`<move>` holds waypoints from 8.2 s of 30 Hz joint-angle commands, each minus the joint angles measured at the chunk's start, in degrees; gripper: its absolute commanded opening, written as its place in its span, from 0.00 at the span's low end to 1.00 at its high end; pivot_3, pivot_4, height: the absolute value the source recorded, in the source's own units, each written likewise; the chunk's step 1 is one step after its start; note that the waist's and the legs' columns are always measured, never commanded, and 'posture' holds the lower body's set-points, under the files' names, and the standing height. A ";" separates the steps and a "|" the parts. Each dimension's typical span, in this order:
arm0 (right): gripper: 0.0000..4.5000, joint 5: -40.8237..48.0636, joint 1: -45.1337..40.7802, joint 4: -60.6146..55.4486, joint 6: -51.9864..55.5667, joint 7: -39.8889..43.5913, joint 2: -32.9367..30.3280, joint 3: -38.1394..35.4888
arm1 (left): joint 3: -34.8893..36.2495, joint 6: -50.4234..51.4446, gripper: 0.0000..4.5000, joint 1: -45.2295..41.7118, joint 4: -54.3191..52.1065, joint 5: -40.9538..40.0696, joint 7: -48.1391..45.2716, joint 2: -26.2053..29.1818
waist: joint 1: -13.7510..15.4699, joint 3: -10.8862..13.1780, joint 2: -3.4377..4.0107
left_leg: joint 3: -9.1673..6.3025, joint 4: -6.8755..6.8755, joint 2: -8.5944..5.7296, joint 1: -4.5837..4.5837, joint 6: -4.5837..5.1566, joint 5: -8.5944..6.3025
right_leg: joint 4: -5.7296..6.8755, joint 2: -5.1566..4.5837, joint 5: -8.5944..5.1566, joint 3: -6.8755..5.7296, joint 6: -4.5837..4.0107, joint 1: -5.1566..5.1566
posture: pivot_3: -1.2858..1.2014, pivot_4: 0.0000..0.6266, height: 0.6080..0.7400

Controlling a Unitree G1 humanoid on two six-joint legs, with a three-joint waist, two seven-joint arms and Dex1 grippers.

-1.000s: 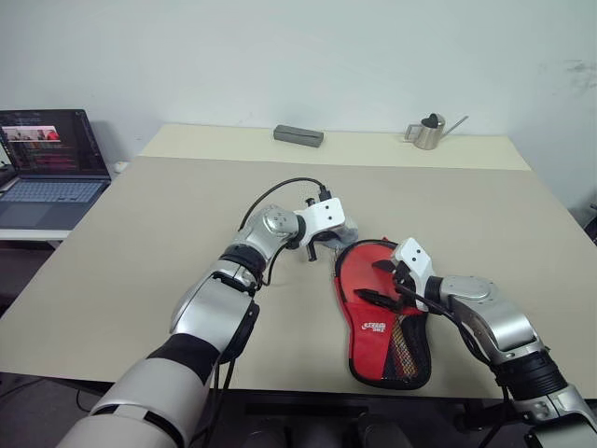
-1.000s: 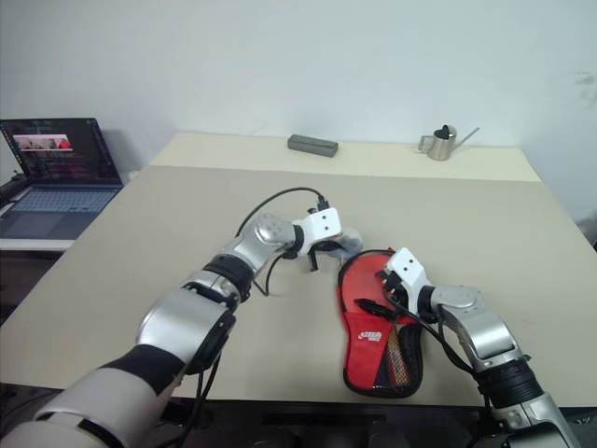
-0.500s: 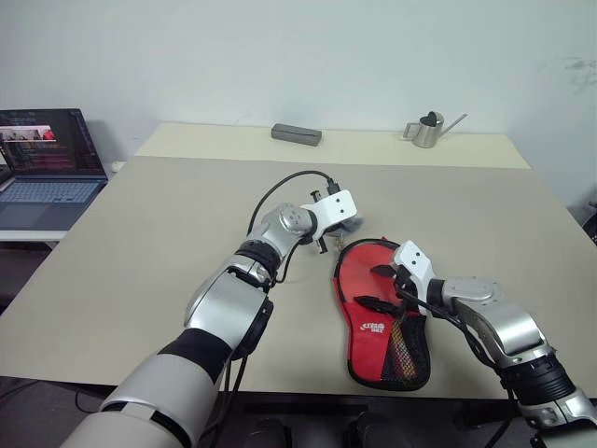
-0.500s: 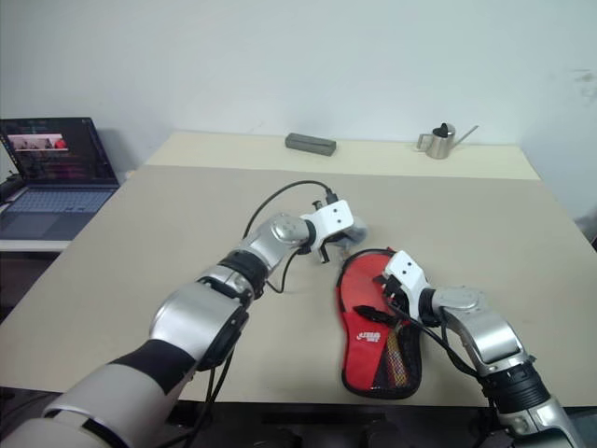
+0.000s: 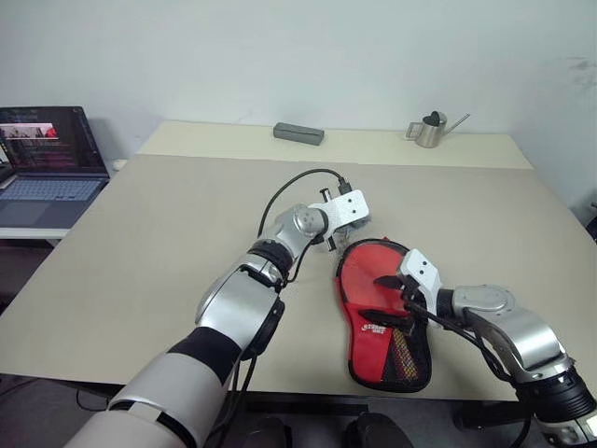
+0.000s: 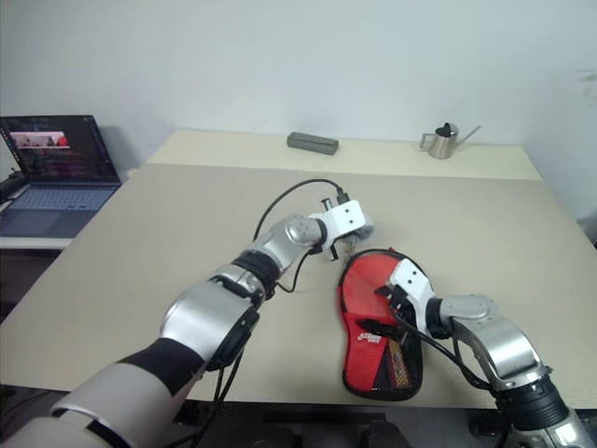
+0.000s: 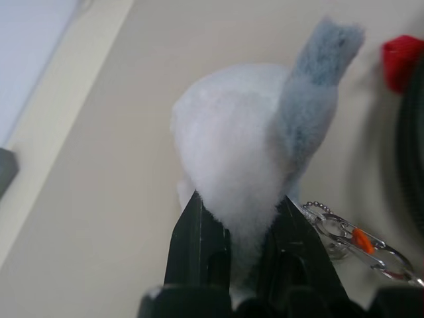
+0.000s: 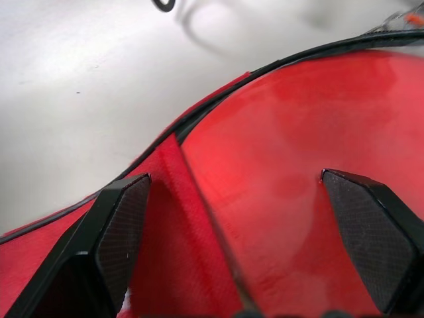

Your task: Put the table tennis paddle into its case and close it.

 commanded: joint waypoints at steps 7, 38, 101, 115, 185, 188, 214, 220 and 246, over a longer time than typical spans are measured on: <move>1.00 1.44 3.27 -0.40 5.15 -0.07 -0.40 2.40 | 0.84 0.16 0.03 -4.86 -1.55 0.40 5.48 -1.33 | -0.01 0.04 -0.05 | 0.02 -0.03 0.01 -0.01 -0.01 0.00 | -0.01 0.00 0.00 0.00 0.01 -0.04 | 0.52 0.24 1.00; 1.00 6.85 9.33 -11.90 12.21 -7.02 0.27 1.74 | -3.81 -2.68 0.03 -6.51 -0.80 7.78 13.30 -8.15 | 0.15 0.05 -0.07 | 0.16 -0.66 -0.02 -0.11 -0.03 0.02 | -0.33 -0.05 -0.01 0.07 0.01 -0.30 | 0.52 0.24 1.00; 1.00 6.05 2.29 -3.31 7.82 -5.47 0.41 4.13 | 8.08 -15.59 0.67 -7.41 -6.20 -11.30 -34.35 2.82 | -0.54 0.01 0.00 | 0.20 -0.67 0.05 0.04 0.00 0.03 | -0.56 0.13 0.08 0.19 -0.02 -0.18 | 0.52 0.24 1.00; 1.00 6.08 0.76 -0.58 4.52 -1.38 -2.57 1.87 | 13.08 -0.31 0.67 11.94 -33.11 -29.44 -64.20 16.54 | -0.40 0.02 0.03 | 0.17 -0.58 0.08 0.07 0.00 0.03 | -0.15 0.09 0.12 0.20 -0.19 -0.25 | 0.52 0.24 1.00; 1.00 18.87 -17.60 3.38 10.00 14.75 -28.10 -14.85 | -5.93 25.01 0.67 39.75 -54.91 -25.16 -20.29 2.99 | 1.53 0.24 0.61 | 0.01 -0.16 0.01 -0.60 0.01 0.03 | -0.15 -0.14 0.22 0.19 -0.35 -0.58 | 0.52 0.24 1.00; 1.00 18.79 -17.45 3.02 10.18 14.93 -27.63 -14.67 | -5.86 25.92 0.67 38.92 -56.29 -26.15 -21.05 1.75 | 1.54 0.22 0.64 | 0.00 -0.11 0.00 -0.61 0.01 0.03 | -0.11 -0.11 0.22 0.18 -0.35 -0.58 | 0.52 0.24 1.00; 1.00 15.79 -21.97 7.09 9.00 12.36 -24.41 -13.32 | -11.11 22.24 1.00 37.75 -46.89 -19.33 -22.96 -0.58 | 2.90 0.11 0.77 | -0.07 0.14 -0.07 -0.72 0.02 0.02 | -0.17 -0.15 0.27 0.12 -0.24 -0.51 | 0.52 0.24 1.00; 1.00 8.75 -28.85 18.21 6.28 7.06 -18.52 -9.51 | -11.13 22.22 1.00 38.87 -47.24 -19.12 -23.44 0.06 | 2.70 -0.03 0.80 | -0.04 0.12 -0.05 -0.67 0.03 0.02 | -0.19 -0.14 0.28 0.15 -0.25 -0.49 | 0.52 0.24 1.00; 0.96 -14.49 -48.91 71.50 -13.74 5.09 -2.22 -2.51 | -11.29 23.41 1.00 40.59 -50.22 -19.35 -23.46 0.58 | 2.17 -0.22 1.08 | 0.01 0.05 -0.04 -0.71 0.07 -0.01 | -0.24 -0.14 0.27 0.18 -0.29 -0.55 | 0.52 0.24 1.00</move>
